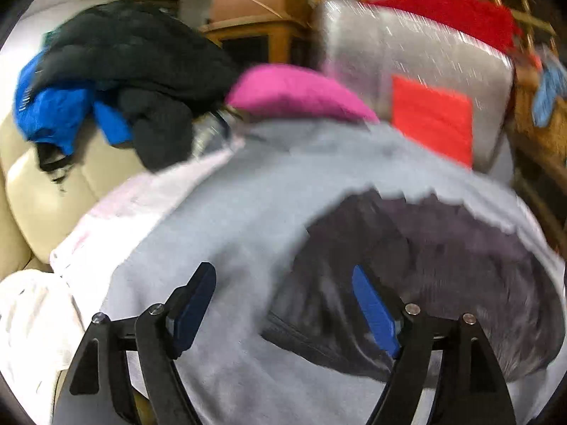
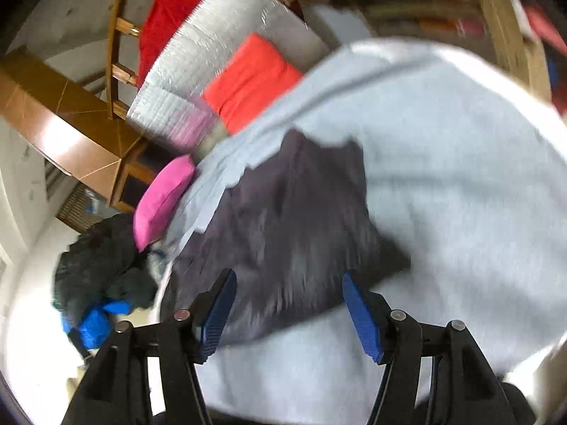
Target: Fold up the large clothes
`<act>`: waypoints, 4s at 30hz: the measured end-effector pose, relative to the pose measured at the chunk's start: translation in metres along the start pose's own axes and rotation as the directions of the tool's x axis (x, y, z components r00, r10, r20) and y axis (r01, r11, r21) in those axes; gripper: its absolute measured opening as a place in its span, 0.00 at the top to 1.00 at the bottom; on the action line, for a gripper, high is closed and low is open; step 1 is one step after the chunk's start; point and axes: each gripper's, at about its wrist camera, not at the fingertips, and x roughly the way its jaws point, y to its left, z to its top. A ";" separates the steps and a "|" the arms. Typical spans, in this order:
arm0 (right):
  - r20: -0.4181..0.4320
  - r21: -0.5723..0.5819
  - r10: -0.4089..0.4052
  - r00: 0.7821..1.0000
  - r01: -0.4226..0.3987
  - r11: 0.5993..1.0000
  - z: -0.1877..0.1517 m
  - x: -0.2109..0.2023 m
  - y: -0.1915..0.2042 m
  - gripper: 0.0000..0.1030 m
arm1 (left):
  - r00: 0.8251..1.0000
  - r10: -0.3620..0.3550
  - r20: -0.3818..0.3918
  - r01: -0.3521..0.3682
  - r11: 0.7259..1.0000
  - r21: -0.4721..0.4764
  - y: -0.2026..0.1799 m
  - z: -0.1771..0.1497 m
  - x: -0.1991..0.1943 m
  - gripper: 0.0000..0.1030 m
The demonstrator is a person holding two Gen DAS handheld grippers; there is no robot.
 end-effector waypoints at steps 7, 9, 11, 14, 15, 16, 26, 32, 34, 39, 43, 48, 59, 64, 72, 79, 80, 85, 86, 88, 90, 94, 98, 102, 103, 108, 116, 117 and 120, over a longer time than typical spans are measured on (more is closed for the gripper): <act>-0.066 -0.072 -0.240 0.969 0.235 0.969 0.002 0.078 -0.007 0.45 | 0.968 0.071 -0.241 -0.034 0.988 0.153 -0.024 -0.031 0.071 0.17; -0.046 -0.112 -0.262 0.964 0.256 0.960 0.001 0.077 -0.002 0.45 | 0.975 0.065 -0.210 -0.032 0.987 0.158 -0.023 -0.026 0.065 0.17; -0.007 -0.132 -0.250 0.968 0.247 0.960 0.001 0.063 0.006 0.46 | 0.980 0.071 -0.185 -0.042 0.987 0.153 -0.018 -0.027 0.057 0.17; 0.058 -0.140 -0.174 0.983 0.180 0.974 0.001 0.042 0.021 0.46 | 0.987 0.046 -0.156 -0.024 0.990 0.138 -0.020 -0.033 0.043 0.17; 0.089 -0.174 -0.181 0.980 0.194 0.965 0.000 0.038 0.029 0.46 | 0.990 0.045 -0.133 -0.026 0.990 0.141 -0.021 -0.032 0.037 0.17; 0.108 -0.204 -0.190 0.976 0.209 0.956 -0.002 0.037 0.035 0.46 | 0.993 0.048 -0.109 -0.032 0.988 0.148 -0.023 -0.033 0.032 0.17; -0.018 -0.222 -0.234 0.972 0.225 0.949 -0.017 0.067 0.037 0.45 | 0.999 0.031 0.037 -0.038 0.980 0.194 -0.039 -0.021 -0.006 0.17; 0.010 -0.289 -0.237 0.972 0.229 0.930 -0.040 0.037 0.062 0.44 | 0.995 -0.004 0.102 -0.018 0.977 0.210 -0.047 -0.017 -0.052 0.17; 0.030 -0.317 -0.239 0.970 0.236 0.918 -0.044 0.026 0.074 0.42 | 0.993 -0.005 0.116 -0.021 0.975 0.221 -0.052 -0.017 -0.066 0.17; 0.051 -0.332 -0.229 0.972 0.233 0.914 -0.051 0.005 0.088 0.34 | 0.988 -0.029 0.149 -0.005 0.975 0.221 -0.053 -0.015 -0.086 0.14; 0.034 -0.311 -0.199 0.979 0.200 0.929 -0.052 0.003 0.088 0.34 | 0.985 -0.027 0.169 -0.012 0.974 0.227 -0.054 -0.015 -0.098 0.14; 0.104 -0.334 -0.183 0.978 0.208 0.919 -0.058 -0.018 0.106 0.34 | 0.979 -0.036 0.202 -0.009 0.976 0.219 -0.054 -0.011 -0.119 0.14; 0.379 -0.439 -0.223 0.898 0.386 0.811 -0.082 -0.103 0.159 0.34 | 0.946 -0.057 0.319 -0.014 0.976 0.217 -0.060 -0.007 -0.194 0.02; 0.489 -0.431 -0.234 0.841 0.466 0.773 -0.088 -0.144 0.174 0.30 | 0.935 -0.097 0.340 0.032 0.981 0.192 -0.053 -0.004 -0.224 0.01; 0.525 -0.406 -0.211 0.825 0.461 0.789 -0.098 -0.189 0.193 0.29 | 0.903 -0.081 0.421 -0.009 0.978 0.207 -0.044 -0.007 -0.276 0.01; 0.532 -0.410 -0.163 0.831 0.421 0.809 -0.113 -0.220 0.222 0.29 | 0.872 -0.077 0.483 -0.014 0.983 0.182 -0.023 -0.005 -0.319 0.00; 0.533 -0.414 -0.155 0.832 0.417 0.809 -0.115 -0.223 0.226 0.29 | 0.868 -0.074 0.491 -0.015 0.984 0.175 -0.020 -0.005 -0.324 0.00; 0.530 -0.440 -0.125 0.838 0.398 0.805 -0.128 -0.233 0.248 0.29 | 0.851 -0.069 0.521 -0.014 0.988 0.152 -0.005 -0.005 -0.342 0.00; 0.532 -0.444 -0.122 0.838 0.398 0.803 -0.131 -0.234 0.251 0.29 | 0.849 -0.067 0.525 -0.012 0.989 0.147 -0.003 -0.005 -0.344 0.00; 0.530 -0.452 -0.119 0.840 0.398 0.798 -0.135 -0.235 0.257 0.29 | 0.845 -0.064 0.530 -0.012 0.990 0.139 0.003 -0.004 -0.349 0.00; 0.518 -0.461 -0.120 0.847 0.395 0.795 -0.139 -0.233 0.261 0.29 | 0.845 -0.067 0.531 -0.006 0.991 0.135 0.007 -0.004 -0.352 0.00; 0.498 -0.477 -0.125 0.858 0.391 0.787 -0.147 -0.227 0.268 0.29 | 0.842 -0.067 0.535 0.002 0.993 0.122 0.015 -0.005 -0.357 0.00; 0.484 -0.489 -0.144 0.863 0.403 0.773 -0.154 -0.220 0.274 0.29 | 0.839 -0.051 0.542 -0.008 0.994 0.107 0.020 -0.005 -0.357 0.00; 0.480 -0.510 -0.147 0.865 0.411 0.756 -0.164 -0.215 0.279 0.29 | 0.841 -0.053 0.538 -0.008 0.994 0.111 0.023 -0.005 -0.357 0.00; 0.483 -0.512 -0.147 0.863 0.415 0.752 -0.165 -0.215 0.281 0.29 | 0.841 -0.054 0.539 -0.009 0.994 0.113 0.023 -0.006 -0.357 0.00; 0.510 -0.518 -0.131 0.850 0.425 0.743 -0.172 -0.220 0.287 0.29 | 0.841 -0.061 0.537 -0.003 0.993 0.117 0.025 -0.007 -0.357 0.00; 0.542 -0.504 -0.132 0.830 0.446 0.740 -0.171 -0.227 0.288 0.29 | 0.840 -0.064 0.539 0.004 0.994 0.112 0.028 -0.007 -0.359 0.00; 0.541 -0.503 -0.133 0.831 0.446 0.740 -0.170 -0.227 0.288 0.29 | 0.839 -0.063 0.540 0.003 0.994 0.112 0.028 -0.007 -0.359 0.00; 0.537 -0.505 -0.140 0.832 0.450 0.737 -0.170 -0.225 0.288 0.29 | 0.839 -0.063 0.540 0.002 0.994 0.113 0.028 -0.007 -0.359 0.00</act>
